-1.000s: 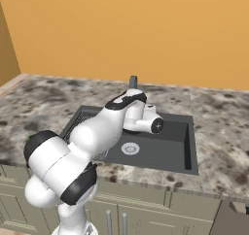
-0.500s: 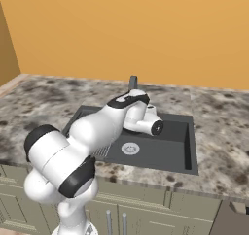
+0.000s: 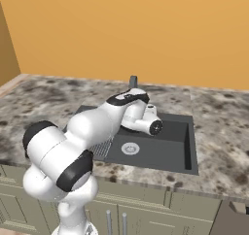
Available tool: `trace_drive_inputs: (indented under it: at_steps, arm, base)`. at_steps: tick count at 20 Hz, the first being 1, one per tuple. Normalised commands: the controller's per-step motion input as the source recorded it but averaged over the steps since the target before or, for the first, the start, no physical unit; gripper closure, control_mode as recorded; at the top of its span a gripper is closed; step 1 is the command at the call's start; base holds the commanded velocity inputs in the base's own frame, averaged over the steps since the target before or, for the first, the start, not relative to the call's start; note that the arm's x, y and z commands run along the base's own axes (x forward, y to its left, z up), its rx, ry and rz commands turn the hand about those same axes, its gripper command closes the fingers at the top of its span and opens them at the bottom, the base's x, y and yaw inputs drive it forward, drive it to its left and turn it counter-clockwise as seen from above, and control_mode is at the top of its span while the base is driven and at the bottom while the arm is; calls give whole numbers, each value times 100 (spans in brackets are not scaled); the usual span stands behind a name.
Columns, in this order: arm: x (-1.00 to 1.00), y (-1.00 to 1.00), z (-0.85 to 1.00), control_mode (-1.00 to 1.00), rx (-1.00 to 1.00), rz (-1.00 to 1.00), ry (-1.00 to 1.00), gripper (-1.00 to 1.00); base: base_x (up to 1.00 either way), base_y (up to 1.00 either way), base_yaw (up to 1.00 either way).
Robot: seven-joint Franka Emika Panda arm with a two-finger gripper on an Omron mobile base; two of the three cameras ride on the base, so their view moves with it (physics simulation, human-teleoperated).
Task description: Soak the sponge with water for a few seconds and then drop it inside the sink.
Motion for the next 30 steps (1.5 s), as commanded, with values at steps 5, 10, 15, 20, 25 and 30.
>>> trace_drive_inputs:
  at_steps: [5, 10, 15, 20, 25, 30]
  arm:
    - [17, -1, 0, -100, 0, -7, 0, -100]
    - [23, -1, -5, -100, 0, -4, -2, -100]
    - [14, 0, -5, -100, 0, 0, -1, -100]
    - [1, 0, -5, -100, 2, 0, 0, -100]
    - [0, 0, -7, -100, 0, 0, 0, -100]
    - [1, 0, -11, -100, 1, 0, 0, -100]
  base:
    - [0, 0, 0]
    - [0, 0, 0]
    - [0, 0, 0]
    - [0, 0, 0]
    - [0, 0, 0]
    - [0, 0, 0]
